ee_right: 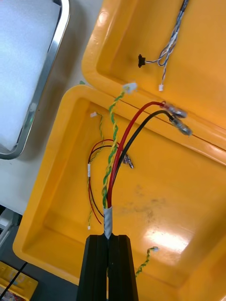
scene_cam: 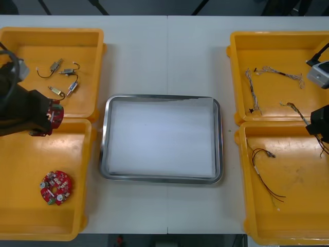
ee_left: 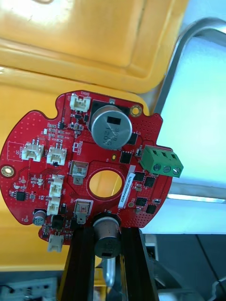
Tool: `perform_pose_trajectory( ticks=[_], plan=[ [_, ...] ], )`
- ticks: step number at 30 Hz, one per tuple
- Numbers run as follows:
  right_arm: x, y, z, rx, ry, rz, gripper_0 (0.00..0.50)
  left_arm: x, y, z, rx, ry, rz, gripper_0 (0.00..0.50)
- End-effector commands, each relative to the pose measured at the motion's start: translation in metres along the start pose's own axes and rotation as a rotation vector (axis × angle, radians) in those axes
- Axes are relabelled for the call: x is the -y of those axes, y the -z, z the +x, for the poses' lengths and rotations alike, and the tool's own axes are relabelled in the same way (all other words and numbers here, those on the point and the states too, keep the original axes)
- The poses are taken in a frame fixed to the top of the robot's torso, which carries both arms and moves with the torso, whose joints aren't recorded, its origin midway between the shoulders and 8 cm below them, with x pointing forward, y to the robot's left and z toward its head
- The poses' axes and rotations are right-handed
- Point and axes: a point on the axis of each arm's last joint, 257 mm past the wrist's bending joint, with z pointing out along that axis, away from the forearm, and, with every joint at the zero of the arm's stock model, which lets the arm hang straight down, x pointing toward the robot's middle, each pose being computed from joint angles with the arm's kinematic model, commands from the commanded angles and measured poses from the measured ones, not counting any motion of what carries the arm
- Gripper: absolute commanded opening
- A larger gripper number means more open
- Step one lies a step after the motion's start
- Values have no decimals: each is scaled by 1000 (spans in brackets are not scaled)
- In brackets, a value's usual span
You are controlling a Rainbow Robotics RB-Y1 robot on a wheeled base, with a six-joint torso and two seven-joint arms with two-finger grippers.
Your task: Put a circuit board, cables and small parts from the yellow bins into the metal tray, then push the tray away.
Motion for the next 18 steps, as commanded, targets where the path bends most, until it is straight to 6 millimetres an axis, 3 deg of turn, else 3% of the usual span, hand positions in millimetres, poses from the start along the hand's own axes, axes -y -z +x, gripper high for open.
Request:
perform_pose_trajectory(
  ticks=[1,18],
  plan=[
    [-17,-1,-5,9,-13,19,0,36,-4,1,47,71,20,0],
    [-23,-5,-7,16,-37,21,0,108,-56,29,115,80,44,0]
  ],
)
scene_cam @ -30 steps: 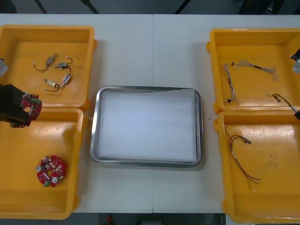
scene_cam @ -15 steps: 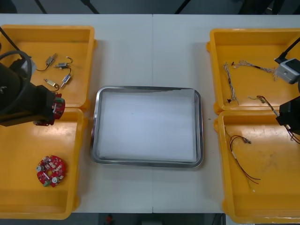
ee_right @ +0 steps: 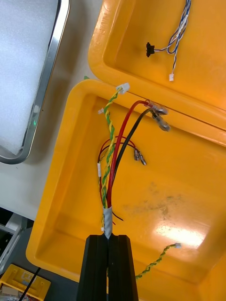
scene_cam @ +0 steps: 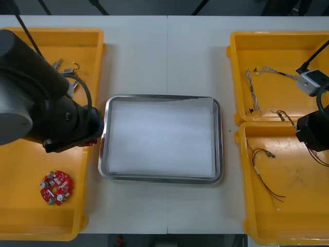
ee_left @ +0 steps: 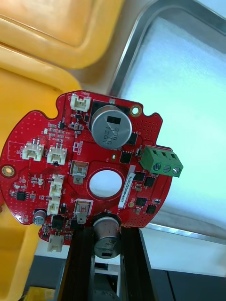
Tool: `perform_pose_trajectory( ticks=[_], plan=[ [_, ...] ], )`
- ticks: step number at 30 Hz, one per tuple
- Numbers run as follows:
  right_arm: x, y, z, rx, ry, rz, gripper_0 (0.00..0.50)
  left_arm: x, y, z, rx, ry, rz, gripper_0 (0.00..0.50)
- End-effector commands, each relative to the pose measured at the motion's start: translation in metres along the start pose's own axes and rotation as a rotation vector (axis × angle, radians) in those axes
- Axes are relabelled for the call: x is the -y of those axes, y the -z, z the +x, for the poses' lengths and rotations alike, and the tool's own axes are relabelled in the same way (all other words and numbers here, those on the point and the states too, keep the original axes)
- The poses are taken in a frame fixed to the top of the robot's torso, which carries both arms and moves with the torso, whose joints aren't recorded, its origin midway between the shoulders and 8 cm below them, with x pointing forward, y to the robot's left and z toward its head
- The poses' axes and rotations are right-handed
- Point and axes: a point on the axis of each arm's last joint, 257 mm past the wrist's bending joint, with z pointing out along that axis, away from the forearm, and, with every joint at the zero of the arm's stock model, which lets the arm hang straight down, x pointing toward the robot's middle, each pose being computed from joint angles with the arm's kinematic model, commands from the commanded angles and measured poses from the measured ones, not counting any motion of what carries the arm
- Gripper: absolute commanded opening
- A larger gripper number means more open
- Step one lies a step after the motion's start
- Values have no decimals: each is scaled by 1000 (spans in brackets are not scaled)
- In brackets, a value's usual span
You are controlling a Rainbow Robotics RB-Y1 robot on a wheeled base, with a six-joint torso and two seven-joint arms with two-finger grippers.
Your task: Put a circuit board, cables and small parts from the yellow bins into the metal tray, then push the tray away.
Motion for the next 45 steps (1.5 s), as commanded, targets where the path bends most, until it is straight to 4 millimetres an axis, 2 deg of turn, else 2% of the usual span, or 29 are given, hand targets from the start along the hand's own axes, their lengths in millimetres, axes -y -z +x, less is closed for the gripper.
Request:
perform_pose_trajectory(
  ticks=[1,6,10,16,29,40,45],
  plan=[
    [-7,7,-11,35,32,7,0,35,-4,14,34,-74,47,1],
    [-7,7,-11,35,32,7,0,47,-16,27,36,-84,51,0],
    [-7,7,-11,35,32,7,0,62,-36,37,21,-91,66,2],
    [-7,7,-11,35,32,7,0,69,-59,45,24,-112,47,3],
    [-7,7,-11,35,32,7,0,76,-94,58,-3,-111,17,2],
    [-7,7,-11,35,32,7,0,73,-103,62,-20,-108,-1,7],
    [-7,7,-11,35,32,7,0,68,-107,64,-20,-127,-18,57]
  ],
)
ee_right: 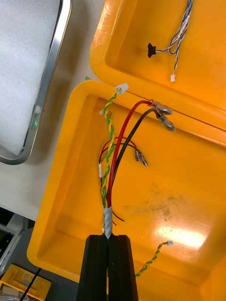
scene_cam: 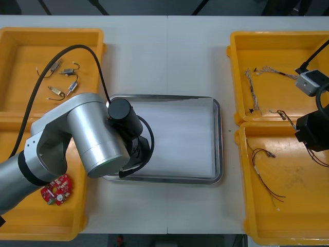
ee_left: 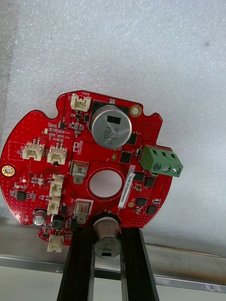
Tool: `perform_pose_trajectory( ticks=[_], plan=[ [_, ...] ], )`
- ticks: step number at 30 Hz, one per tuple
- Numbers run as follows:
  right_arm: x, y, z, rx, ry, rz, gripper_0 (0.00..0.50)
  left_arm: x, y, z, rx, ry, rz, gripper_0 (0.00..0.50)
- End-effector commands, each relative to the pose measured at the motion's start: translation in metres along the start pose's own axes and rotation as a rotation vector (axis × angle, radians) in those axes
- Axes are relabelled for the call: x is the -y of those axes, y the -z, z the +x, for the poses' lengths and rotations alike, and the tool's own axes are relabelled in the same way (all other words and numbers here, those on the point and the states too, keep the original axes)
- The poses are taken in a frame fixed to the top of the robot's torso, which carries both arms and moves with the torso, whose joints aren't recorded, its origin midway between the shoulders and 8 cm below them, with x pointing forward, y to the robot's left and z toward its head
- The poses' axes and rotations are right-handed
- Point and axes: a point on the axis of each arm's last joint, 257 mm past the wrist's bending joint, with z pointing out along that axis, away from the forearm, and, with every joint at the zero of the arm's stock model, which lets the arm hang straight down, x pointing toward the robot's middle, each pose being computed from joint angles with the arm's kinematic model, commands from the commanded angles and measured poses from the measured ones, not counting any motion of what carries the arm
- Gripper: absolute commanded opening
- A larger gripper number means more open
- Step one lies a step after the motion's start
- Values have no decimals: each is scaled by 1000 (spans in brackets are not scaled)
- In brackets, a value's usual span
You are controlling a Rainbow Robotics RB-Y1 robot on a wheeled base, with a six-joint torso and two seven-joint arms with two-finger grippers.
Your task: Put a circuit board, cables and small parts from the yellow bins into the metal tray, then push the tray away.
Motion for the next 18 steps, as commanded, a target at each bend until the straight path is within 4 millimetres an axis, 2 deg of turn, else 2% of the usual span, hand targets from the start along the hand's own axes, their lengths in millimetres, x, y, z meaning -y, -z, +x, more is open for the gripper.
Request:
perform_pose_trajectory(
  ticks=[1,2,3,5,7,12,18],
  plan=[
    [-6,7,-10,33,32,10,0,16,3,2,20,-93,24,119],
    [-6,7,-10,33,32,10,0,16,3,1,21,-96,23,191],
    [-6,7,-10,33,32,10,0,15,3,1,20,-95,21,220],
    [-6,7,-10,33,32,10,0,14,3,1,21,-98,17,322],
    [-6,7,-10,33,32,10,0,12,3,0,23,-100,15,363],
    [-6,7,-10,33,32,10,0,12,8,-4,37,-108,20,386],
    [-6,7,-10,33,32,10,0,14,41,-18,58,-133,66,428]
  ],
)
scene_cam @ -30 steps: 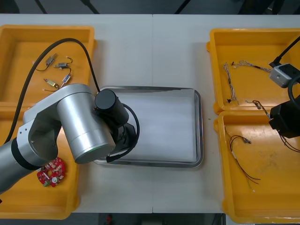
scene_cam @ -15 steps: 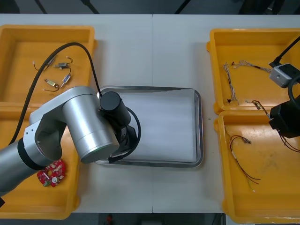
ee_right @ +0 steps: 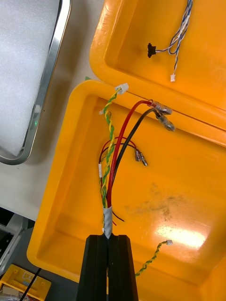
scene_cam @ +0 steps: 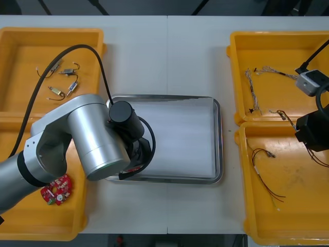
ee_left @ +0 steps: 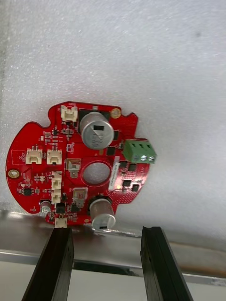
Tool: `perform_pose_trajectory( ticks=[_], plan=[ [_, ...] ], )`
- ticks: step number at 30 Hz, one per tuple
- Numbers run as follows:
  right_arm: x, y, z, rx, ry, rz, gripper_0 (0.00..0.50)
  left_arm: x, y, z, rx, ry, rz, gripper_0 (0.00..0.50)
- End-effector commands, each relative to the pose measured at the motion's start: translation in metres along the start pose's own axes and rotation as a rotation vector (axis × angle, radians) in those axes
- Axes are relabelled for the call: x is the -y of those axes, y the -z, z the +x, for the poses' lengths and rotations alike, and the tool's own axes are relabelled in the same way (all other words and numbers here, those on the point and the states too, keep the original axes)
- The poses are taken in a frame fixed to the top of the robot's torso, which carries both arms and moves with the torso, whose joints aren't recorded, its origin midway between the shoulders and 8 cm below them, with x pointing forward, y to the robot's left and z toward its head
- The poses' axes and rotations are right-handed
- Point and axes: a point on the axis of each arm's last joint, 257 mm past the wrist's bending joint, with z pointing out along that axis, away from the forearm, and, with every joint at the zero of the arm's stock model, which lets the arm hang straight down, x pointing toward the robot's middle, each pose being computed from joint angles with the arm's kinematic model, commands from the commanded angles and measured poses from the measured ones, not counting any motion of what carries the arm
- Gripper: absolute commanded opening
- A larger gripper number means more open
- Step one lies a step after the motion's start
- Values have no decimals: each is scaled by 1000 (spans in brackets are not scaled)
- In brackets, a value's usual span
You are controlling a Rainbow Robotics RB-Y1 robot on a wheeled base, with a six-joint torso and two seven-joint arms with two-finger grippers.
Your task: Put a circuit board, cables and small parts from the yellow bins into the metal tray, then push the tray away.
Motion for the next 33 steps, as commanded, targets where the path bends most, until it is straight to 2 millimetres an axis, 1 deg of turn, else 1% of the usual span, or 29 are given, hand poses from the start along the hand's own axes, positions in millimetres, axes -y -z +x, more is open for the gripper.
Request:
perform_pose_trajectory(
  ticks=[1,3,5,7,8,9,10,11,13,14,16,17,19,20,23,25,28,29,33],
  plan=[
    [-6,7,-10,33,32,10,0,9,45,-26,51,-102,67,441],
    [-6,7,-10,33,32,10,0,5,58,-33,50,-105,75,460],
    [-6,7,-10,33,32,10,0,-3,78,-46,49,-100,88,481],
    [-6,7,-10,33,32,10,0,-10,93,-55,39,-89,97,500],
    [-6,7,-10,33,32,10,0,-12,99,-58,40,-85,101,500],
    [-5,1,-4,8,14,5,0,-18,107,-63,36,-75,103,500],
    [-6,0,-4,6,15,3,0,-24,115,-68,28,-65,105,500],
    [-6,0,-5,8,20,3,0,-27,118,-70,27,-62,103,500],
    [-8,1,-8,8,40,7,0,-44,132,-81,28,-70,79,500],
    [-10,1,-9,8,50,6,0,-49,135,-82,25,-77,71,500],
    [-17,1,-14,7,86,4,0,-69,145,-90,9,-89,32,500],
    [-19,1,-15,6,97,3,0,-75,147,-92,4,-89,21,500],
    [-28,-1,-20,1,143,6,0,-94,155,-101,-6,-101,-14,500],
    [-29,0,-21,2,155,8,0,-98,157,-103,-7,-107,-22,500],
    [-43,-4,-25,-15,230,6,0,-123,164,-118,-8,-121,-58,500],
    [-47,-5,-26,-20,256,7,0,-130,165,-122,-6,-125,-63,500],
    [-61,-10,-32,-23,379,10,0,-151,164,-133,-1,-121,-64,500],
    [-64,-10,-34,-18,402,9,0,-154,164,-135,2,-120,-65,500],
    [-88,-16,-46,9,571,-3,0,-177,162,-146,11,-110,-72,500]
  ],
)
